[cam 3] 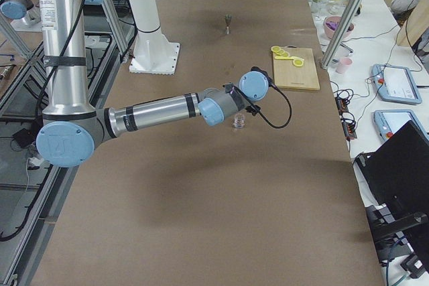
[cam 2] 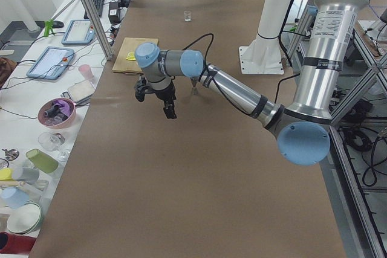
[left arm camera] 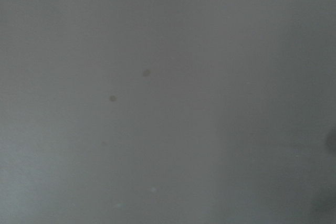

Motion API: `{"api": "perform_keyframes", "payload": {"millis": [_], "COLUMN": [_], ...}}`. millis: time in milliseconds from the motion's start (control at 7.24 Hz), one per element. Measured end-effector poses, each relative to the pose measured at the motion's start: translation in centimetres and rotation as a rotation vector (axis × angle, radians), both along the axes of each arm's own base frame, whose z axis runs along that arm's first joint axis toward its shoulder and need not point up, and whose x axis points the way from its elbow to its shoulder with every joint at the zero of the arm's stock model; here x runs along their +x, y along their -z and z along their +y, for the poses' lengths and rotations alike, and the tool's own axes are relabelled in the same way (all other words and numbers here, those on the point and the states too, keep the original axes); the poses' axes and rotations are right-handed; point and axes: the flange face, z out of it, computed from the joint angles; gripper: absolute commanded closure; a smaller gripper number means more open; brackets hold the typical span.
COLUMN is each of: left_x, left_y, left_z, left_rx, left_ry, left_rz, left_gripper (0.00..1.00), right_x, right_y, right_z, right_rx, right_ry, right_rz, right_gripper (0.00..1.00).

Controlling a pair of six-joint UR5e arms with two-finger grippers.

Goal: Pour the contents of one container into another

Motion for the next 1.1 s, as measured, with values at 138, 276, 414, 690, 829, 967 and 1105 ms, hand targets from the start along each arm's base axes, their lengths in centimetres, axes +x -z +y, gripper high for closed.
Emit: {"api": "perform_keyframes", "payload": {"millis": [138, 276, 414, 690, 829, 967, 1105], "left_x": [2.6, 4.1, 4.9, 7.6, 10.4, 13.0, 15.4], "left_y": [2.6, 4.3, 5.5, 8.3, 10.3, 11.9, 12.9], "left_z": [-0.3, -0.5, -0.6, 0.7, 2.1, 3.5, 4.8], "left_rx": [0.038, 0.079, 0.119, 0.154, 0.153, 0.150, 0.159], "left_ry": [-0.040, -0.064, -0.076, -0.073, -0.046, 0.002, 0.047], "left_rz": [0.014, 0.031, 0.047, 0.071, 0.089, 0.117, 0.150], "left_gripper": [0.02, 0.02, 0.02, 0.02, 0.02, 0.02, 0.02], "right_x": [-0.5, -1.0, -1.4, -2.5, -3.2, -4.0, -4.6], "right_y": [-0.5, -0.7, -0.4, 0.5, 1.1, 1.7, 2.1], "right_z": [-0.7, -1.4, -1.7, -1.3, -0.9, -0.4, 0.2], "right_rx": [0.009, 0.032, 0.052, 0.094, 0.119, 0.154, 0.196], "right_ry": [0.008, 0.016, 0.020, 0.019, 0.019, 0.011, -0.008], "right_rz": [-0.005, -0.010, -0.010, 0.018, 0.038, 0.069, 0.108], "right_gripper": [0.00, 0.00, 0.00, 0.00, 0.01, 0.01, 0.01]}}
